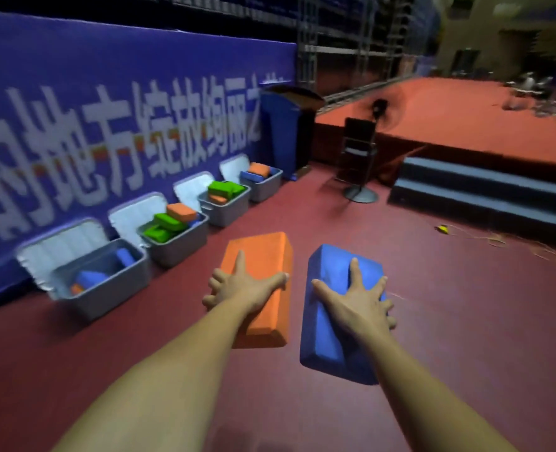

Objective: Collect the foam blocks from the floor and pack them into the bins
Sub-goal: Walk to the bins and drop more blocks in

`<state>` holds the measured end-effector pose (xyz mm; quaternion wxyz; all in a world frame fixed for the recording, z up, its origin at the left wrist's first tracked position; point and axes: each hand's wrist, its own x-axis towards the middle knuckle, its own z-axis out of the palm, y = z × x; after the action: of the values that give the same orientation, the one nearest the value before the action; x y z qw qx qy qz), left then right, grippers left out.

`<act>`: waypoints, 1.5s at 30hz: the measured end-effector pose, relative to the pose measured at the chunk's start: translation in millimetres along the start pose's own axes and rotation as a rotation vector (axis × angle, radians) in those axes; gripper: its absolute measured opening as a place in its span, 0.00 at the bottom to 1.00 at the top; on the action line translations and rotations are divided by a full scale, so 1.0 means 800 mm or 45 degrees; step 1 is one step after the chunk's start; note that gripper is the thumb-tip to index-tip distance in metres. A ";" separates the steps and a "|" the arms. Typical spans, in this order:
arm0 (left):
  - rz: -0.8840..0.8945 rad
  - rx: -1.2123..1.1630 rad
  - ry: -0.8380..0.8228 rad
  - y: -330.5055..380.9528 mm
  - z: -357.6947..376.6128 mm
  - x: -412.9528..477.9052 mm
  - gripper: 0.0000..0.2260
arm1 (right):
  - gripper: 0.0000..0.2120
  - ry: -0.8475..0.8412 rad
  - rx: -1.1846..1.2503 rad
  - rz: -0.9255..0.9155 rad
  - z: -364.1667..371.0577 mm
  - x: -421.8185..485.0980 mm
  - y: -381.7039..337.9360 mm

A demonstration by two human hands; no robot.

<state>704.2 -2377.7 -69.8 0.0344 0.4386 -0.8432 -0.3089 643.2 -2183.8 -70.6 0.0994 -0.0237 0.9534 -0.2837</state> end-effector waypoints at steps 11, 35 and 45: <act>-0.522 -0.132 0.295 -0.208 -0.162 0.247 0.57 | 0.50 -0.368 -0.174 -0.477 0.232 0.109 -0.329; -0.984 -0.328 0.482 -0.519 -0.394 0.773 0.57 | 0.51 -0.673 -0.374 -0.732 0.673 0.276 -0.896; -1.061 -0.221 0.462 -0.601 -0.465 0.980 0.57 | 0.50 -0.667 -0.340 -0.672 0.798 0.369 -1.069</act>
<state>691.5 -3361.1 -202.0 0.0909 0.7826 -0.5464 -0.2842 473.9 -3272.5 -179.0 0.2591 -0.3523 0.8855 -0.1572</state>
